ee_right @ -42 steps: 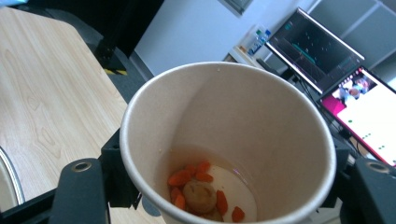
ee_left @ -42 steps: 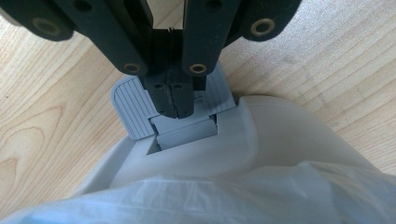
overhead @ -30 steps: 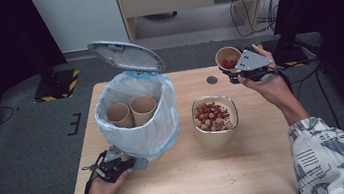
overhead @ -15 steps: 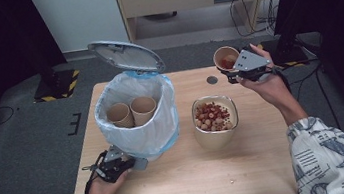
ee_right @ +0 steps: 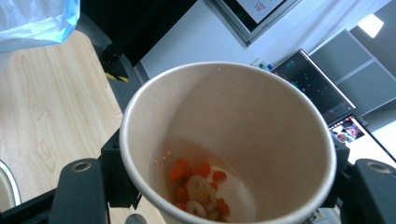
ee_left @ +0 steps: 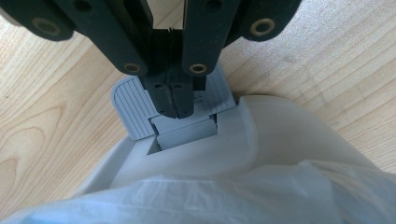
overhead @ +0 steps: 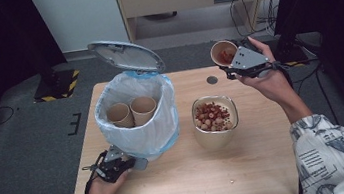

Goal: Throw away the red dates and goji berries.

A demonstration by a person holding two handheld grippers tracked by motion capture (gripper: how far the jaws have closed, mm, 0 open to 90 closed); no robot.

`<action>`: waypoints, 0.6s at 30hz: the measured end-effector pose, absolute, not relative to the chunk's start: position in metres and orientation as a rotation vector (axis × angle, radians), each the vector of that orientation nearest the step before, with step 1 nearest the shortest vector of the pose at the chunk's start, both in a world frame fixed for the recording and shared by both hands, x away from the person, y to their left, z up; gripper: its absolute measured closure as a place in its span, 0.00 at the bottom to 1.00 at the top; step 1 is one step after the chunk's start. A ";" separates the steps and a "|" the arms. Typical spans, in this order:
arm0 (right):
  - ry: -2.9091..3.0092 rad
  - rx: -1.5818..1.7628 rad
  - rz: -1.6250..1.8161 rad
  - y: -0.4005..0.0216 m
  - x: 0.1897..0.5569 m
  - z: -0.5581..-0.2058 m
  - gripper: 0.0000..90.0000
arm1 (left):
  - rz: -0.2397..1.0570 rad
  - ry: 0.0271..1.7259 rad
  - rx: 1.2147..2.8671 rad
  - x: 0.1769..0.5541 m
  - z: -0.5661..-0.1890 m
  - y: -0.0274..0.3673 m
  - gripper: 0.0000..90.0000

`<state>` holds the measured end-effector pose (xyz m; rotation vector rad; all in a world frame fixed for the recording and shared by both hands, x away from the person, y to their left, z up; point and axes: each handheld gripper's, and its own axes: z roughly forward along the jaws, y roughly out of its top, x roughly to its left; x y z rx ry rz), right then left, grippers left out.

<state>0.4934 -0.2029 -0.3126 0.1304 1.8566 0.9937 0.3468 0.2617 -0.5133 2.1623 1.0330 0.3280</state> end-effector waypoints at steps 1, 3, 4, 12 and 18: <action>1.859 0.116 0.984 -0.202 0.492 -0.311 0.33 | 0.328 1.033 2.162 0.347 -0.513 0.262 1.00; 1.871 0.092 0.971 -0.200 0.489 -0.310 0.33 | 0.327 1.033 2.162 0.347 -0.513 0.262 1.00; 1.873 0.091 0.968 -0.201 0.488 -0.310 0.33 | 0.327 1.034 2.161 0.347 -0.513 0.262 1.00; 1.865 0.098 0.946 -0.208 0.487 -0.307 0.33 | 0.327 1.034 2.162 0.347 -0.513 0.262 1.00; 1.863 0.067 0.932 -0.204 0.484 -0.306 0.33 | 0.329 1.033 2.163 0.347 -0.513 0.261 1.00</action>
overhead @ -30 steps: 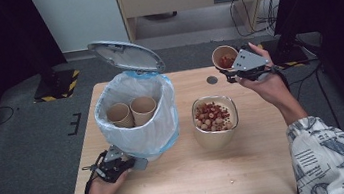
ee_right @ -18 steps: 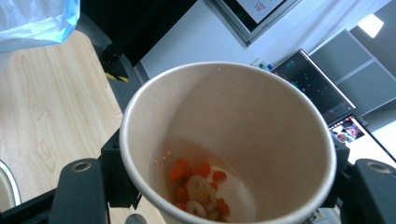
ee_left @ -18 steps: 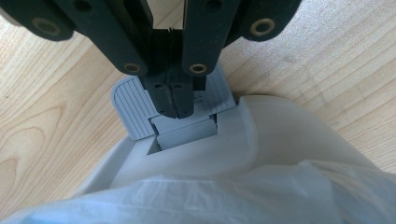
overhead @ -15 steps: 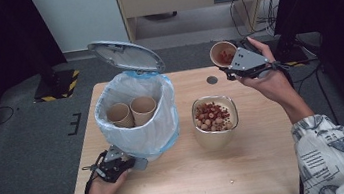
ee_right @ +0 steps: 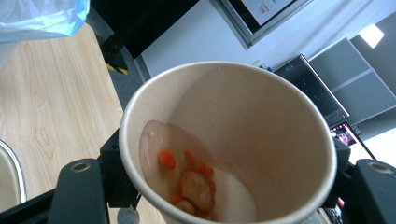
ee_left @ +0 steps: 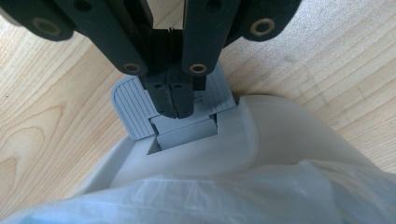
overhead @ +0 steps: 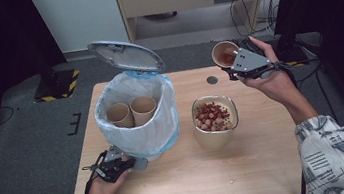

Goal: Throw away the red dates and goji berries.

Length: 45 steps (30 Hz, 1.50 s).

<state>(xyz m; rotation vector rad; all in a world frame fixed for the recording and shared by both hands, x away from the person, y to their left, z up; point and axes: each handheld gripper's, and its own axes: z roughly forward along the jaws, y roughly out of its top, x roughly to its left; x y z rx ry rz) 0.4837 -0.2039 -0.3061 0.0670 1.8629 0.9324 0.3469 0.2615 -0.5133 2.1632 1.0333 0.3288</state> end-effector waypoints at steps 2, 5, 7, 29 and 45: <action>1.865 0.058 0.918 -0.203 0.482 -0.307 0.33 | 0.329 1.032 2.163 0.347 -0.513 0.262 1.00; 1.865 0.049 0.896 -0.204 0.481 -0.308 0.32 | 0.329 1.032 2.164 0.347 -0.513 0.262 1.00; 1.861 0.041 0.884 -0.204 0.481 -0.308 0.32 | 0.329 1.033 2.163 0.347 -0.513 0.261 1.00; 1.853 -0.102 0.700 -0.198 0.470 -0.316 0.32 | 0.329 1.034 2.162 0.347 -0.513 0.261 1.00; 1.849 -0.117 0.680 -0.198 0.467 -0.319 0.32 | 0.329 1.034 2.162 0.347 -0.513 0.261 1.00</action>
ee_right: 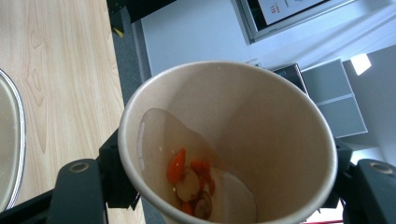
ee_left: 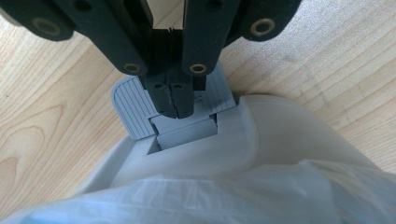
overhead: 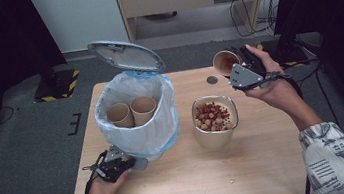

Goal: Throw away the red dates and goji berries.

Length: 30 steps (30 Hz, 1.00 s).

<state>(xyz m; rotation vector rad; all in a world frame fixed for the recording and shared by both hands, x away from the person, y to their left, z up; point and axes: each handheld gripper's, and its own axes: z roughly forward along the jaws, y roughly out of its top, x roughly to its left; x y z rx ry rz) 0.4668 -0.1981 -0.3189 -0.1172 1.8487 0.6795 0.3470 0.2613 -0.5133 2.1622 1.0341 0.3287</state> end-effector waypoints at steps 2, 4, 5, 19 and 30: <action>1.850 -0.119 0.678 -0.198 0.467 -0.319 0.32 | 0.329 1.034 2.162 0.347 -0.513 0.261 1.00; 1.848 -0.119 0.677 -0.198 0.466 -0.319 0.32 | 0.329 1.034 2.162 0.347 -0.513 0.261 1.00; 1.849 -0.122 0.675 -0.197 0.466 -0.319 0.32 | 0.329 1.034 2.162 0.347 -0.513 0.261 1.00; 1.837 -0.187 0.603 -0.195 0.459 -0.319 0.32 | 0.330 1.034 2.162 0.347 -0.513 0.261 1.00; 1.828 -0.219 0.573 -0.193 0.455 -0.318 0.32 | 0.330 1.032 2.163 0.347 -0.513 0.261 1.00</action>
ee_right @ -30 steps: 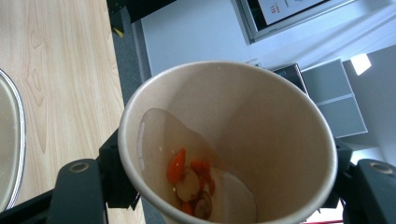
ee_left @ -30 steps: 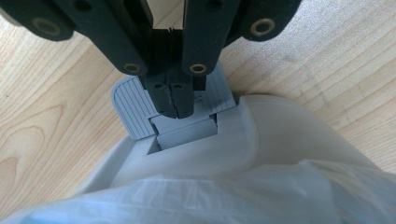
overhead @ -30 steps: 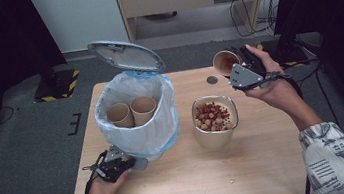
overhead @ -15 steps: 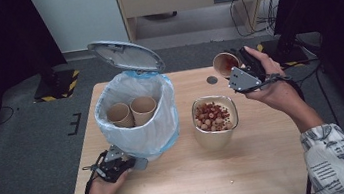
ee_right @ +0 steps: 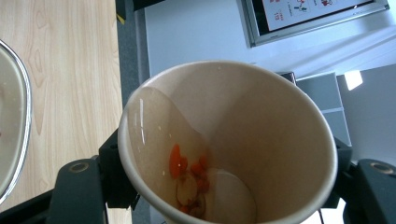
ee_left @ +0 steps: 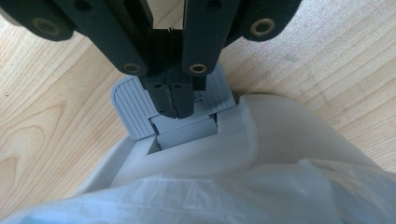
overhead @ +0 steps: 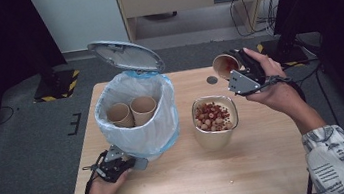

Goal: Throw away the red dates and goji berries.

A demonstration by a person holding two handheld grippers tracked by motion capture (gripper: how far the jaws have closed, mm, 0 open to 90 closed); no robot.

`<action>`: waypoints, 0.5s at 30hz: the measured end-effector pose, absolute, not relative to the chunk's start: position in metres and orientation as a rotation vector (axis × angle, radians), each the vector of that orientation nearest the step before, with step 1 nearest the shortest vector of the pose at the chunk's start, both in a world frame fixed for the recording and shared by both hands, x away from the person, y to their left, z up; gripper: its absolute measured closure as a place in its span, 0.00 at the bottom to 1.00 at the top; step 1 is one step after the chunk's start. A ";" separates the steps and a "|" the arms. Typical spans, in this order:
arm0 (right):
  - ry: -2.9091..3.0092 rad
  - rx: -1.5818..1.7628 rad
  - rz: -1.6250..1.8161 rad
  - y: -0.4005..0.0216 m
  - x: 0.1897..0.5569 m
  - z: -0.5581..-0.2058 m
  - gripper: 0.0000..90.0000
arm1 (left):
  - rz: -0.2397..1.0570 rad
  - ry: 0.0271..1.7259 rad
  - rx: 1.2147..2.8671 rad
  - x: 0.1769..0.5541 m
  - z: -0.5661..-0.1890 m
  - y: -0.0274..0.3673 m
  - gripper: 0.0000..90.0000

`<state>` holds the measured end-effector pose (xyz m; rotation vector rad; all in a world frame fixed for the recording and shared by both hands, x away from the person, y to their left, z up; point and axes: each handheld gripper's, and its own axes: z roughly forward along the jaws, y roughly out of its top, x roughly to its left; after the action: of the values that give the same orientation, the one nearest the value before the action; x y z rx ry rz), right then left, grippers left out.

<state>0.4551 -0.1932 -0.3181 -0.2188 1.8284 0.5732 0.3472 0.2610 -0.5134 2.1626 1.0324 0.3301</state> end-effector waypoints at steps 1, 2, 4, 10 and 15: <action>1.828 -0.220 0.571 -0.193 0.455 -0.318 0.32 | 0.330 1.032 2.163 0.347 -0.513 0.261 1.00; 1.827 -0.227 0.567 -0.193 0.454 -0.318 0.32 | 0.330 1.033 2.162 0.347 -0.513 0.261 1.00; 1.825 -0.234 0.557 -0.192 0.454 -0.318 0.32 | 0.330 1.033 2.163 0.347 -0.513 0.261 1.00; 1.826 -0.241 0.548 -0.192 0.453 -0.318 0.32 | 0.329 1.033 2.162 0.347 -0.513 0.261 1.00; 1.827 -0.248 0.548 -0.191 0.453 -0.318 0.32 | 0.329 1.033 2.162 0.347 -0.513 0.261 1.00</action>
<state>0.4532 -0.1913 -0.3176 -0.2482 1.8265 0.5478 0.3473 0.2609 -0.5134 2.1620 1.0329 0.3294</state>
